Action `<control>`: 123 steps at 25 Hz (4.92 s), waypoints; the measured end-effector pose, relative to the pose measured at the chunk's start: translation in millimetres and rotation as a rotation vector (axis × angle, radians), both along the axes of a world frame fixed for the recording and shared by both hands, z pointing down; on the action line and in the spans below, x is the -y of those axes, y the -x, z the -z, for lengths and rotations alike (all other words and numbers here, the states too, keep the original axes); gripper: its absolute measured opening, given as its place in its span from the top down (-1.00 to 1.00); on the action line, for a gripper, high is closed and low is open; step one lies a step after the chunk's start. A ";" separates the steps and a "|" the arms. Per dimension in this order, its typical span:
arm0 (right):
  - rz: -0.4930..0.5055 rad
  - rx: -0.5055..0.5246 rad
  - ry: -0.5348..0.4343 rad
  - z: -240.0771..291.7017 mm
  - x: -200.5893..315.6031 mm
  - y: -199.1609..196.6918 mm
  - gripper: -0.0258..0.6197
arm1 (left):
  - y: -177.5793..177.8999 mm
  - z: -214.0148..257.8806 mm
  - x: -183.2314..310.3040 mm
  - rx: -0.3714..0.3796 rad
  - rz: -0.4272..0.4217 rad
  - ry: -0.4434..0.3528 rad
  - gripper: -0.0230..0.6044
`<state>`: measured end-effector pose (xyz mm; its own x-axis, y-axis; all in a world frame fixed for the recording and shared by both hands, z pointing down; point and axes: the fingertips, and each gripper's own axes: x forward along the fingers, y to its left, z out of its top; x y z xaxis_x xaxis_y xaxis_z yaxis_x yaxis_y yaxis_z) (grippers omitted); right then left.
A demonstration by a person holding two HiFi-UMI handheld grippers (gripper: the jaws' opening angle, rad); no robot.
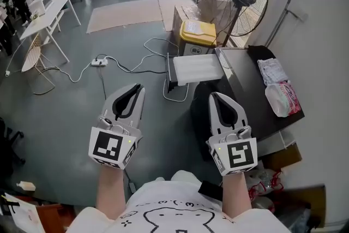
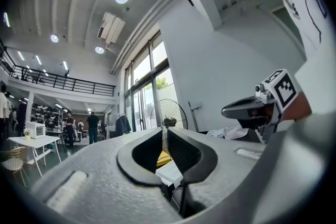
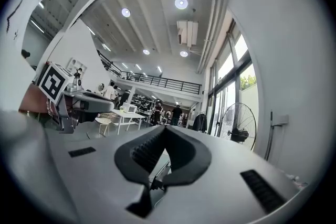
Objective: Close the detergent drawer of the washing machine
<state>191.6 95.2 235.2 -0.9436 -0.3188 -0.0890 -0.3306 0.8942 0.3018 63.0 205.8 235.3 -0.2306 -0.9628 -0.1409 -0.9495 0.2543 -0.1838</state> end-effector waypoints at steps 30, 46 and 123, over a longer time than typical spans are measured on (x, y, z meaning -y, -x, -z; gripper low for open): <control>0.005 -0.030 0.085 -32.0 125.7 126.6 0.92 | 143.5 -40.0 114.6 -0.181 0.002 0.032 -0.24; -0.053 -0.064 0.143 -53.2 237.2 185.5 0.92 | 209.2 -79.7 240.0 -0.284 -0.088 0.124 -0.23; -0.738 -0.333 0.381 -204.8 169.7 211.1 0.92 | 201.5 -357.7 318.6 -1.716 -1.137 0.258 -0.19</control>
